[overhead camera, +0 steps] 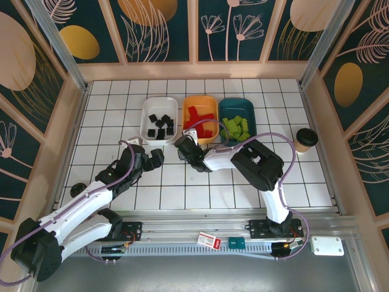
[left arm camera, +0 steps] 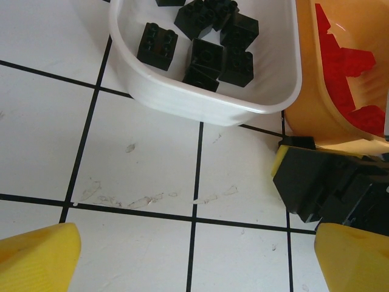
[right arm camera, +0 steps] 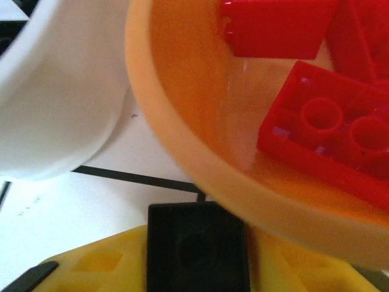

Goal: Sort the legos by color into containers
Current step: Pick up the lego from the center of the table, then place the lego in the container.

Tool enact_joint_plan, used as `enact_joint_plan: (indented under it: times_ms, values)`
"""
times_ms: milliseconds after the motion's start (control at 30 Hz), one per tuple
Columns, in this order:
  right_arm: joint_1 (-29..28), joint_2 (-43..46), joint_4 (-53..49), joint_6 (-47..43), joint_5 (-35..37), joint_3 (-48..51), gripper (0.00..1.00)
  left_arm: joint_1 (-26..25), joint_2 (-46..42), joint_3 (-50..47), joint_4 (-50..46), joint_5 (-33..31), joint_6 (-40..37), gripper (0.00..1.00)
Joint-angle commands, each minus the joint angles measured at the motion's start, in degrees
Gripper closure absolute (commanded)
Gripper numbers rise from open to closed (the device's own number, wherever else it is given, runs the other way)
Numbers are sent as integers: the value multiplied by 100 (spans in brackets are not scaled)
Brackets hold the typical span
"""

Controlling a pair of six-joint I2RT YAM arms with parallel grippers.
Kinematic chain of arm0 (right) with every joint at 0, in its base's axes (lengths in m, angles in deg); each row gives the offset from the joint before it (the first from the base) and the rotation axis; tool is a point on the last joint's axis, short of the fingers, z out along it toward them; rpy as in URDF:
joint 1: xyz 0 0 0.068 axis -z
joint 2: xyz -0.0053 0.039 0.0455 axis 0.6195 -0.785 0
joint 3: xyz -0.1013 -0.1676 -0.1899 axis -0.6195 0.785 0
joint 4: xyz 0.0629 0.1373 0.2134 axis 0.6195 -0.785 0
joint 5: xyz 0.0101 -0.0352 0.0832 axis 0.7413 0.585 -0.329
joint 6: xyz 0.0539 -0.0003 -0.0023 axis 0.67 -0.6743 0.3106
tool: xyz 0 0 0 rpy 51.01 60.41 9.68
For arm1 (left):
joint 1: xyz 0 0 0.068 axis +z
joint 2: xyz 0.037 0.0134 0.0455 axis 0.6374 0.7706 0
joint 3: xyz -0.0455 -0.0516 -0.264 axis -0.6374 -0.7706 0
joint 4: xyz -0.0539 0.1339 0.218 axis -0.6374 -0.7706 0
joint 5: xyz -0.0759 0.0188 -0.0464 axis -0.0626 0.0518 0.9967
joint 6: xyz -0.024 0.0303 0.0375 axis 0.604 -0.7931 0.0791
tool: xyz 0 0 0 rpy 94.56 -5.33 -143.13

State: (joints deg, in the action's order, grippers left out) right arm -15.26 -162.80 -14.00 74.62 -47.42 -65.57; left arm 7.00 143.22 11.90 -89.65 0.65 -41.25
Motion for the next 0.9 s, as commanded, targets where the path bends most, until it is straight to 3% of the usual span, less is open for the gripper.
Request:
enact_joint_plan:
  times_ms: [0,167,367,800,867]
  values:
    - [15,172,189,-142,-99,271,69,-10,-58,-10,-154,-105,89,1]
    - [-113,1223,759,-599,-725,1002,80,-9,-128,92,-261,-244,60,2]
    - [-46,1963,928,-956,-1852,913,82,-10,-403,267,-501,-636,27,2]
    - [528,-513,336,-1533,-2374,-2474,79,-9,-1003,232,-794,-1013,161,1]
    - [596,-820,277,-1571,-2493,-2933,68,-10,-1068,223,-799,-1111,261,1]
